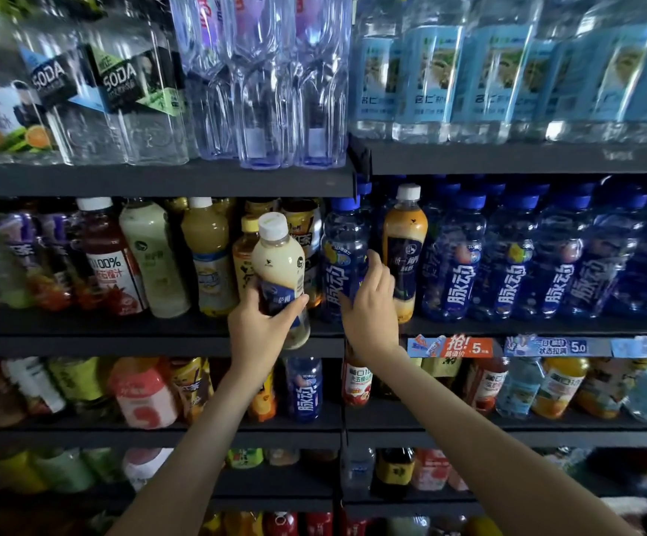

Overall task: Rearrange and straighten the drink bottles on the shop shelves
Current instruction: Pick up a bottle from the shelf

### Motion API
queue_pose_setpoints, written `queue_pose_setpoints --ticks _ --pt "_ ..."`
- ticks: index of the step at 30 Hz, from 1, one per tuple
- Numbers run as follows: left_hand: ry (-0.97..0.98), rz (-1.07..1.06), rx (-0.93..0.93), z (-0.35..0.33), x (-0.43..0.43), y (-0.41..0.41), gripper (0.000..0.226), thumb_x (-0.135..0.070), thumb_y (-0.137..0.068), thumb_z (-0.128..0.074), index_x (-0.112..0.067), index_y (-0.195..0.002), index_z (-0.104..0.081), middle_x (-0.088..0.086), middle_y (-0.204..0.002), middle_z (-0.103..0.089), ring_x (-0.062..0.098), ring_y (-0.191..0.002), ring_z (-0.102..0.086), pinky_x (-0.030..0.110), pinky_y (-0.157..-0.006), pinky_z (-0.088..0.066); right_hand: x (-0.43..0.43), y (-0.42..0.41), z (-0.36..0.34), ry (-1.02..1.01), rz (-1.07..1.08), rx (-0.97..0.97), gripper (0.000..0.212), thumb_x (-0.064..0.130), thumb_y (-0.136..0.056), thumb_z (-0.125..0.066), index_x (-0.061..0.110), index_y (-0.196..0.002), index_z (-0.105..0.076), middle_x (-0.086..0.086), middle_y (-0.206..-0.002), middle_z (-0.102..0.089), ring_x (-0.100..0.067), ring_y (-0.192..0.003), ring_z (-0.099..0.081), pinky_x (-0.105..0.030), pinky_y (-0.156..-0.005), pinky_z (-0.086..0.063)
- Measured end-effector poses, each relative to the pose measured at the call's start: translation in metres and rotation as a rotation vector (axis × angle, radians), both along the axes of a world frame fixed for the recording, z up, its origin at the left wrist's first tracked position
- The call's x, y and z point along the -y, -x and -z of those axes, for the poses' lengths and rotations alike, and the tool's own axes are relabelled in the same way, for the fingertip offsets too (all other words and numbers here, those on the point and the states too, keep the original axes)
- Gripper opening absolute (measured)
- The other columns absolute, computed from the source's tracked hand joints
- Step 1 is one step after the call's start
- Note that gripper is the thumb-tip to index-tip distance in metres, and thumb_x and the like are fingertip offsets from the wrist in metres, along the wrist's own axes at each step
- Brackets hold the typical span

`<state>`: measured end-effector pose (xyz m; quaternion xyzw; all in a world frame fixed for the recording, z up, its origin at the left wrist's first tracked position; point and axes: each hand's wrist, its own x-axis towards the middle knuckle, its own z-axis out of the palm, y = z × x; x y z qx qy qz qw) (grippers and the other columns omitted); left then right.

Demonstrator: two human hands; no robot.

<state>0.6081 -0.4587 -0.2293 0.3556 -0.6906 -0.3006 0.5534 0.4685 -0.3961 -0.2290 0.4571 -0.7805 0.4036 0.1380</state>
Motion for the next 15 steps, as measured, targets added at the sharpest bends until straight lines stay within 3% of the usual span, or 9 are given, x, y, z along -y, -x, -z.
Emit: queue_pose_setpoints --ticks 3,8,15 --pt "-0.011 -0.024 0.017 -0.005 -0.005 0.002 0.044 -0.026 -0.069 -0.083 -0.008 -0.105 -0.063 -0.009 -0.089 -0.062 0.004 -0.082 -0.058 -0.002 -0.064 -0.038 0.008 -0.005 0.008 0.053 0.091 -0.138 0.087 0.026 -0.066 -0.084 0.002 -0.131 -0.032 -0.024 -0.117 -0.053 -0.039 -0.099 -0.056 -0.045 -0.078 -0.052" --pt "-0.09 -0.047 0.046 -0.013 -0.01 0.002 0.041 -0.029 -0.071 -0.082 -0.007 -0.1 -0.063 -0.007 -0.087 -0.061 0.004 -0.076 -0.056 -0.002 -0.057 -0.037 0.028 -0.014 0.004 0.029 0.13 0.016 0.097 0.022 -0.07 -0.079 0.013 -0.139 -0.012 -0.021 -0.132 -0.042 -0.038 -0.113 -0.047 -0.045 -0.087 -0.046" --pt "-0.158 -0.029 0.043 -0.014 -0.007 -0.007 0.041 -0.033 -0.071 -0.08 -0.012 -0.102 -0.063 -0.007 -0.093 -0.064 -0.005 -0.074 -0.055 0.005 -0.059 -0.041 0.032 -0.011 0.002 0.101 0.167 0.103 0.094 0.023 -0.074 -0.078 -0.001 -0.145 -0.021 -0.02 -0.132 -0.043 -0.037 -0.116 -0.043 -0.043 -0.091 -0.042"
